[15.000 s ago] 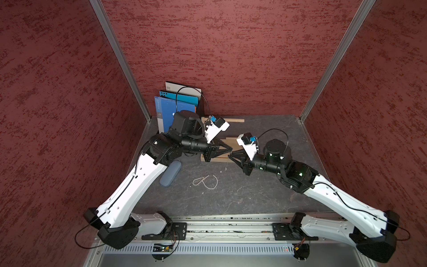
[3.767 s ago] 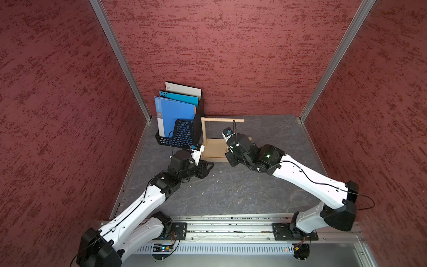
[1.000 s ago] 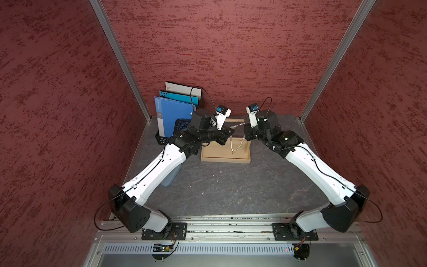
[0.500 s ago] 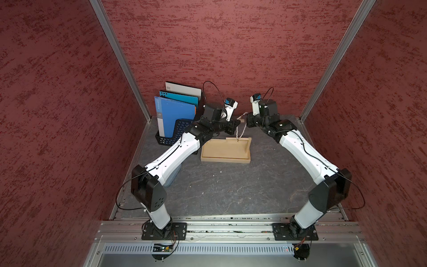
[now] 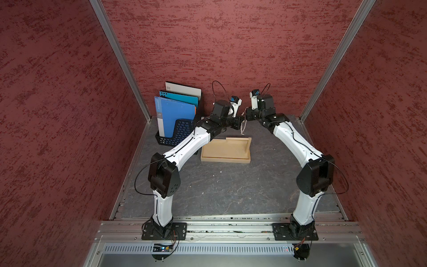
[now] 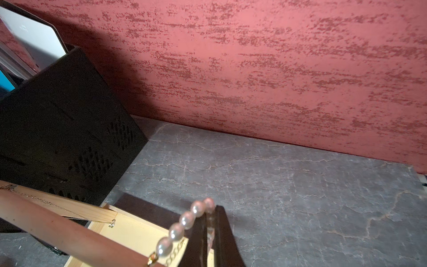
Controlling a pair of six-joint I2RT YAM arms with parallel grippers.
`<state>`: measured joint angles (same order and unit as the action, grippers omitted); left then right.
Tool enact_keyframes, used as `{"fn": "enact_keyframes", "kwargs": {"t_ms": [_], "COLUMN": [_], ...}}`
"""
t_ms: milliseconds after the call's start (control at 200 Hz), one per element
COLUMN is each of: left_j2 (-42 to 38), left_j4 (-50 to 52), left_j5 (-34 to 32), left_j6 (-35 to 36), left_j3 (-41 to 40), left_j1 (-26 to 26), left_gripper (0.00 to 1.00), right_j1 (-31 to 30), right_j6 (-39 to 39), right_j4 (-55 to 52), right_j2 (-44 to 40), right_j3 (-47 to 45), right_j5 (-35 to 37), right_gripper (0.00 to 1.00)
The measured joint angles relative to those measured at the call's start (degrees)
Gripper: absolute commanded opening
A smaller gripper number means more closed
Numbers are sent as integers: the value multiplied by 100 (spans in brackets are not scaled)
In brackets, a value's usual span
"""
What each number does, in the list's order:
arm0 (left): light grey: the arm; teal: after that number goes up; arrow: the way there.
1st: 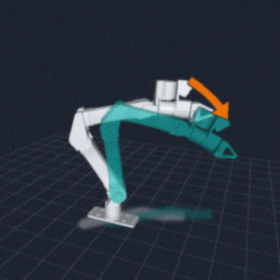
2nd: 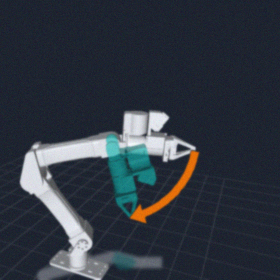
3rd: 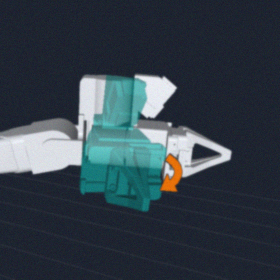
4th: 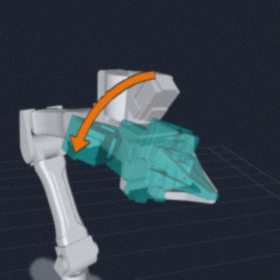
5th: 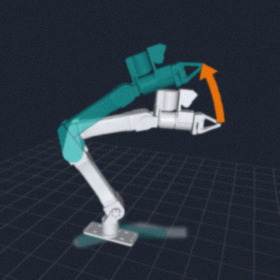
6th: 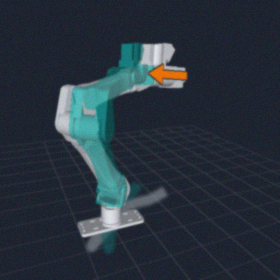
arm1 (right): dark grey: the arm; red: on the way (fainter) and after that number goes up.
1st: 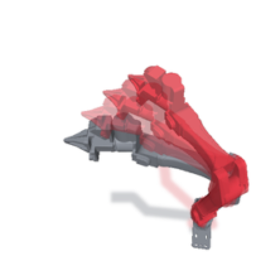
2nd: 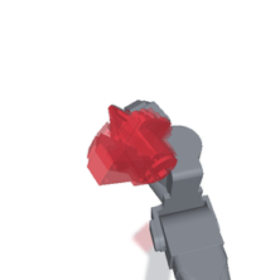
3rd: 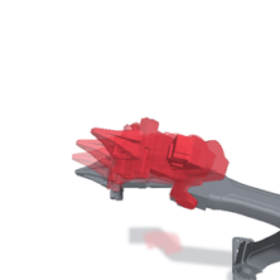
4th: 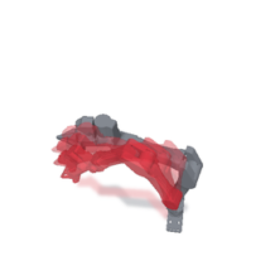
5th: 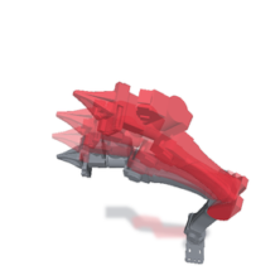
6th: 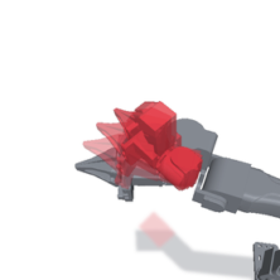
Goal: Hang the necklace on the jewelry display stand
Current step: Hang the necklace on the stand.
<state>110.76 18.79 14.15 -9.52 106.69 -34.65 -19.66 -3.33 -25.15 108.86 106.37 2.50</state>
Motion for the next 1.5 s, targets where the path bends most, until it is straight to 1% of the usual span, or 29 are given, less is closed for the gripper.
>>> {"fn": "enact_keyframes", "kwargs": {"t_ms": [250, 521, 1007, 1277, 1503], "left_j2": [4, -105, -1307, -1814, -1906], "left_j4": [-111, -297, -507, -621, -640], "left_j5": [-83, -116, -234, -269, -245], "left_j6": [-166, -289, -313, -317, -376], "left_j3": [-66, -684, -1735, -2428, -2752], "left_j1": [177, 387, 960, 1263, 1311], "left_gripper": [0, 0, 0, 0, 0], "right_j1": [0, -140, -713, -898, -922], "right_j6": [15, 0, 105, 125, 153], "right_j4": [-2, -57, -455, -566, -824], "right_j2": [577, 916, 1644, 1746, 1954], "right_j3": [671, 1244, 2592, 2734, 2776], "right_j5": [-538, -861, -984, -1049, -1176], "right_gripper": [4, 4, 4, 5, 5]}}
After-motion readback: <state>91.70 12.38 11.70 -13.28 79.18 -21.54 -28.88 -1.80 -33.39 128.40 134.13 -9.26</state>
